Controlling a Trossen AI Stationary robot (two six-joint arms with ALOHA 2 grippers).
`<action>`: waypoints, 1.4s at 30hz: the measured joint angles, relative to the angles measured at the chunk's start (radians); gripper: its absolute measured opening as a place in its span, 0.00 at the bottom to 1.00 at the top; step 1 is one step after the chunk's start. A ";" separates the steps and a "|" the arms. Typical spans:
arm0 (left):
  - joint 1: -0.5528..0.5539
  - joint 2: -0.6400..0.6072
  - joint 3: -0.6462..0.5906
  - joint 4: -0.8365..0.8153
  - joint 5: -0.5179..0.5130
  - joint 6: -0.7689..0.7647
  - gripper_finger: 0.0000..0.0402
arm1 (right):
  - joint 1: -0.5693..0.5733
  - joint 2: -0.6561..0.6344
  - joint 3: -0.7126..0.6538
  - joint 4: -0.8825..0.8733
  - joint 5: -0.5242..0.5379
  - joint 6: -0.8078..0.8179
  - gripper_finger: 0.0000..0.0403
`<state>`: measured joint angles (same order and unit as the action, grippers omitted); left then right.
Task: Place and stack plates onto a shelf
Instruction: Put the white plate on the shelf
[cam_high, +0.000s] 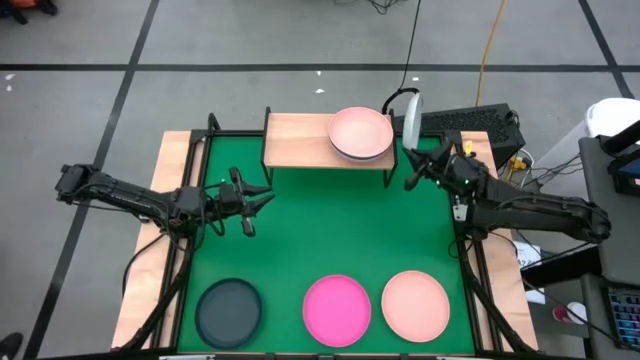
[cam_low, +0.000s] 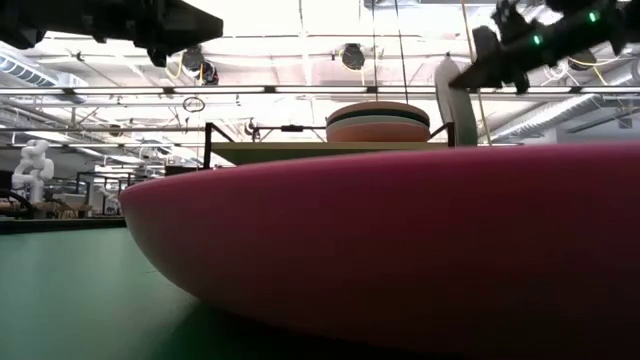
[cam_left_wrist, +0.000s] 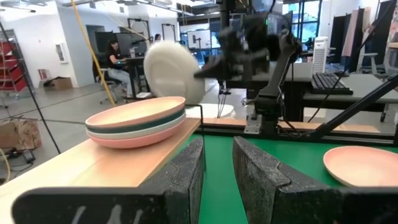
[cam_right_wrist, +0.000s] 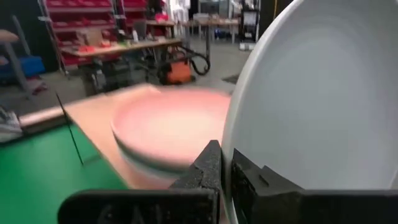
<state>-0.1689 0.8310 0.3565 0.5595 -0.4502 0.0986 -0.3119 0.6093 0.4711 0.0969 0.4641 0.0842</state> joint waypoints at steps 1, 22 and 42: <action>0.002 0.000 0.000 -0.004 0.000 0.000 0.23 | 0.000 0.017 0.030 0.002 -0.015 -0.010 0.00; 0.049 0.000 0.000 -0.018 -0.029 -0.048 0.23 | 0.000 0.716 0.698 0.087 -0.496 -0.246 0.00; 0.103 -0.056 0.216 -0.388 -0.049 -0.007 0.23 | 0.010 1.159 1.002 -0.045 -0.617 -0.541 0.00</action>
<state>-0.0658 0.7752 0.5728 0.1712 -0.4992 0.0912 -0.3019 1.7680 1.4731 0.0521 -0.1531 -0.4571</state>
